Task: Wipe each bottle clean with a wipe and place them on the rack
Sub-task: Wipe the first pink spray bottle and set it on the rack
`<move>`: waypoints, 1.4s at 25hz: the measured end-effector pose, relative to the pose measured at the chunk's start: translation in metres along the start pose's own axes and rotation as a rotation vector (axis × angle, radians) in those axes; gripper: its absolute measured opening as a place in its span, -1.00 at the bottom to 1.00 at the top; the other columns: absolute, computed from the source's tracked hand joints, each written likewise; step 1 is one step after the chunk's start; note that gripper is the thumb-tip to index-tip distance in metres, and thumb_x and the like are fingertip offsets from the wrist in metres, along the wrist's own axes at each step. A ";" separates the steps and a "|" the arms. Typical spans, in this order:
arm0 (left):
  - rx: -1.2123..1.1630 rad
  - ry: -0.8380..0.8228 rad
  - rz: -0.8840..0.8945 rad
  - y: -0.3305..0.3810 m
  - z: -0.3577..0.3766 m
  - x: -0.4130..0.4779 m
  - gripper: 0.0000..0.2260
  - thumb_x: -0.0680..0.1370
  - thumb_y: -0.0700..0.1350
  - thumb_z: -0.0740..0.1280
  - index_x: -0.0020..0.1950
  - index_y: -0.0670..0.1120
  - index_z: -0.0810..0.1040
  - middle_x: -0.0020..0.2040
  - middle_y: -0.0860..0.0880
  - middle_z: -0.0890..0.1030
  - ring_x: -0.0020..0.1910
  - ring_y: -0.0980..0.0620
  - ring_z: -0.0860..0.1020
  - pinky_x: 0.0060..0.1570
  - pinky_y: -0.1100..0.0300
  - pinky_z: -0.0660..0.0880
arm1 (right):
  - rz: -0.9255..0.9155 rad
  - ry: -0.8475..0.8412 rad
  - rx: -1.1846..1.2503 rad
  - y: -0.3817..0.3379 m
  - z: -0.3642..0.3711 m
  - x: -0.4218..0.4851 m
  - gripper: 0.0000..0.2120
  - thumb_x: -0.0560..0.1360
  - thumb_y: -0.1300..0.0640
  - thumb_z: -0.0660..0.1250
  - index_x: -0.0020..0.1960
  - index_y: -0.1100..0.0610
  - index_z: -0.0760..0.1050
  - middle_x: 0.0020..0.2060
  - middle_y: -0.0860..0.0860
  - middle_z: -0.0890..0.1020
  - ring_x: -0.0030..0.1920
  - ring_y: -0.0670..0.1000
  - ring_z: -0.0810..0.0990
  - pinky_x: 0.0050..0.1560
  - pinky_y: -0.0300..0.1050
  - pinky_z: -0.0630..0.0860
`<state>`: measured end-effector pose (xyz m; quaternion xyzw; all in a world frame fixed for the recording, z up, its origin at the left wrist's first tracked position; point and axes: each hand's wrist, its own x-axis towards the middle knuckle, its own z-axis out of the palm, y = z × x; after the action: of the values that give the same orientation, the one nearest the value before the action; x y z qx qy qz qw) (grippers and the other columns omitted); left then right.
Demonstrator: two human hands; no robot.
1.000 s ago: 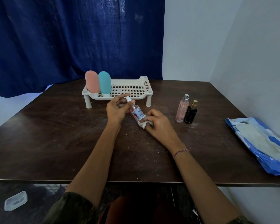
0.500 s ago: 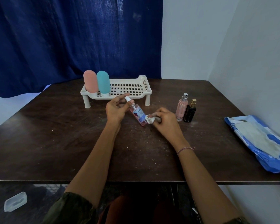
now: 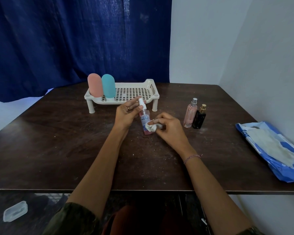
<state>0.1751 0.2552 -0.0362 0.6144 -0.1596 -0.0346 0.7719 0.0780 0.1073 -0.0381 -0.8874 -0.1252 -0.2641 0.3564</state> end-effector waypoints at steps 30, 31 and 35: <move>-0.010 -0.311 0.021 0.010 0.004 -0.008 -0.65 0.57 -0.30 0.21 0.25 0.07 0.49 0.20 -0.07 0.60 0.20 -0.01 0.56 0.14 0.10 0.54 | -0.057 0.205 -0.048 -0.001 0.011 0.003 -0.74 0.43 0.35 0.38 0.11 0.22 0.56 -0.04 0.04 0.57 -0.06 -0.15 0.53 -0.01 -0.46 0.43; -0.009 -0.312 -0.014 0.010 0.004 -0.008 -0.63 0.57 -0.29 0.23 0.26 0.11 0.48 0.18 -0.06 0.61 0.17 0.00 0.58 0.09 0.12 0.56 | -0.075 0.179 -0.071 -0.002 0.011 0.002 -0.74 0.42 0.36 0.38 0.11 0.22 0.57 -0.04 0.05 0.57 -0.05 -0.12 0.53 0.01 -0.44 0.43; 0.000 -0.325 -0.119 0.008 0.000 -0.006 -0.55 0.53 -0.26 0.30 0.33 0.15 0.43 0.13 -0.07 0.64 0.11 0.01 0.61 0.02 0.05 0.59 | -0.142 0.057 -0.159 -0.004 0.012 0.000 -0.76 0.41 0.36 0.39 0.07 0.24 0.59 -0.07 0.09 0.55 -0.03 -0.01 0.54 0.06 -0.23 0.49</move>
<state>0.1688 0.2590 -0.0296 0.6090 -0.2456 -0.1790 0.7326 0.0808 0.1185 -0.0434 -0.8940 -0.1561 -0.3228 0.2688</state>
